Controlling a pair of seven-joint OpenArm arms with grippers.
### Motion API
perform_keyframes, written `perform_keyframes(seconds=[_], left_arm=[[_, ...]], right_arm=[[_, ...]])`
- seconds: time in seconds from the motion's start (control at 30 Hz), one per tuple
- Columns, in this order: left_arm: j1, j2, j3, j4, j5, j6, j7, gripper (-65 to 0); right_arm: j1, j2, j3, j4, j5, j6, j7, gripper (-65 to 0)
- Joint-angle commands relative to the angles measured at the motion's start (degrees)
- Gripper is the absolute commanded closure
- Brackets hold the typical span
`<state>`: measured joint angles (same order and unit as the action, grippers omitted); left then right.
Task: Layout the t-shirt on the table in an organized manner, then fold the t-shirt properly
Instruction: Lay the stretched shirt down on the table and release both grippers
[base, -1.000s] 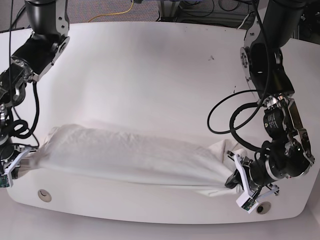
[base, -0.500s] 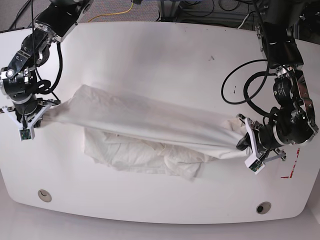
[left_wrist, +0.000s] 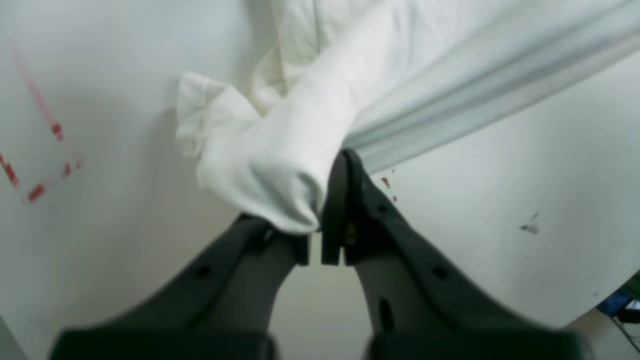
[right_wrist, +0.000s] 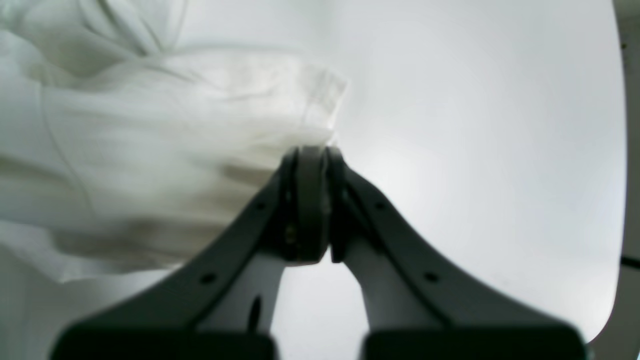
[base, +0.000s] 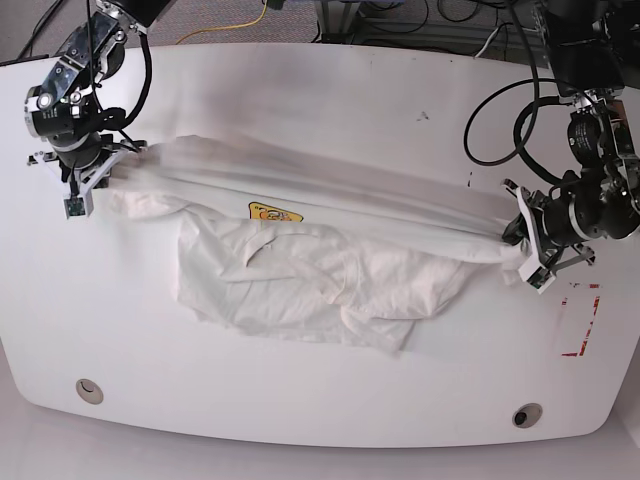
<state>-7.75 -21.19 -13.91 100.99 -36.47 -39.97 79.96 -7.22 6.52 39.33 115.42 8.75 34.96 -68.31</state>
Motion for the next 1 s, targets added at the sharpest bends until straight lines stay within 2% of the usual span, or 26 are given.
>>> perform_keyframes(seconds=[0.0, 0.2, 0.6, 0.77, 0.83, 0.97], left_arm=[[-0.6, -1.8, -1.8, 1.0, 2.1, 0.0, 0.0, 0.0], [0.2, -5.0, -1.9, 1.0, 1.8, 0.0, 0.0, 0.0], [2.3, -5.1, -2.0, 0.9, 2.1, 0.0, 0.0, 0.0], [3.1, -5.1, -2.0, 0.9, 2.1, 0.0, 0.0, 0.0], [3.2, -5.1, -2.0, 0.9, 2.2, 0.0, 0.0, 0.0], [3.3, -6.4, -2.0, 0.8, 2.2, 0.0, 0.0, 0.0]], right_arm=[[-1.3, 0.2, 2.5, 1.1, -1.9, -0.3, 0.2, 0.0], [-4.5, -0.9, 3.3, 1.0, -1.9, -0.3, 0.3, 0.0], [-8.8, -5.6, 3.3, 0.8, -1.9, -0.3, 0.4, 0.0], [-10.6, -6.7, 3.2, 0.7, -1.9, -0.4, 0.4, -0.2], [-11.1, -7.9, 3.3, 0.7, -2.3, -0.5, 0.4, -1.6], [-12.4, -8.9, 3.3, 0.8, -2.3, -0.6, 0.5, -13.0]])
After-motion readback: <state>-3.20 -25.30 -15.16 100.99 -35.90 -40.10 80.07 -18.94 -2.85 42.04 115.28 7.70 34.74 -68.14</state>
